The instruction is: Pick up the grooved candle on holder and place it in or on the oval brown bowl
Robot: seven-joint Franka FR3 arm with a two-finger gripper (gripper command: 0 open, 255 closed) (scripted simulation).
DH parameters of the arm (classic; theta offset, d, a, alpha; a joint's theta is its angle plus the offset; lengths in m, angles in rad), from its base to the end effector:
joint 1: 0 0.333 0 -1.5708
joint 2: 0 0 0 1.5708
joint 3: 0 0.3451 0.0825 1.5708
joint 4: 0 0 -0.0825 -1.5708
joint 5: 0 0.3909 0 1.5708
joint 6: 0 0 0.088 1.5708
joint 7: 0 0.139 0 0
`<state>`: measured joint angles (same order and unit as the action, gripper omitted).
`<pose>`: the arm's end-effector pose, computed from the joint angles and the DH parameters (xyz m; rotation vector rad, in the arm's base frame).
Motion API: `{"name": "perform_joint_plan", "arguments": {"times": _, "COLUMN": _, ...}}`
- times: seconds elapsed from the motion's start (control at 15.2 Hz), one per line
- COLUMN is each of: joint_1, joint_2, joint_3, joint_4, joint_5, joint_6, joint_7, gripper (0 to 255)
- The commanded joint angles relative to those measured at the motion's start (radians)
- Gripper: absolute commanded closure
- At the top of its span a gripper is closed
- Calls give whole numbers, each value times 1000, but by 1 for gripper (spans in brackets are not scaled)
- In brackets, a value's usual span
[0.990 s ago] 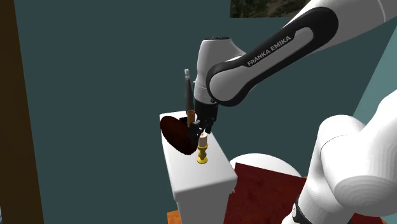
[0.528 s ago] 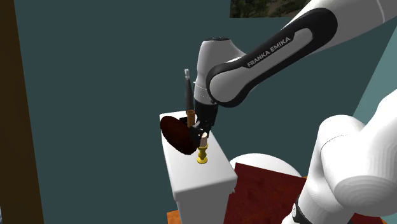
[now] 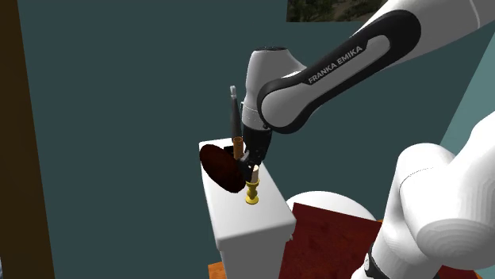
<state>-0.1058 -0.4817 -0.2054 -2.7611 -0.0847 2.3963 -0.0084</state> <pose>0.3511 -0.1089 0.3541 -3.0996 0.3518 -0.1789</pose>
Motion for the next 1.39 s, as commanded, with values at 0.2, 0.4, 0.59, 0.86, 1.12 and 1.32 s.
{"name": "perform_joint_plan", "arguments": {"times": 0.2, "joint_1": -1, "joint_2": -29, "joint_3": 5, "joint_4": 22, "joint_5": 0, "joint_6": -51, "joint_7": 3, "gripper": 255}}
{"name": "perform_joint_plan", "arguments": {"times": 0.4, "joint_1": -2, "joint_2": -55, "joint_3": 10, "joint_4": 46, "joint_5": 0, "joint_6": -102, "joint_7": 5, "gripper": 255}}
{"name": "perform_joint_plan", "arguments": {"times": 0.59, "joint_1": -3, "joint_2": -78, "joint_3": 15, "joint_4": 73, "joint_5": 1, "joint_6": -151, "joint_7": 7, "gripper": 255}}
{"name": "perform_joint_plan", "arguments": {"times": 0.86, "joint_1": -3, "joint_2": -104, "joint_3": 21, "joint_4": 111, "joint_5": 3, "joint_6": -214, "joint_7": 10, "gripper": 255}}
{"name": "perform_joint_plan", "arguments": {"times": 1.12, "joint_1": -2, "joint_2": -124, "joint_3": 27, "joint_4": 152, "joint_5": 5, "joint_6": -276, "joint_7": 11, "gripper": 255}}
{"name": "perform_joint_plan", "arguments": {"times": 1.32, "joint_1": -1, "joint_2": -136, "joint_3": 31, "joint_4": 185, "joint_5": 7, "joint_6": -320, "joint_7": 12, "gripper": 255}}
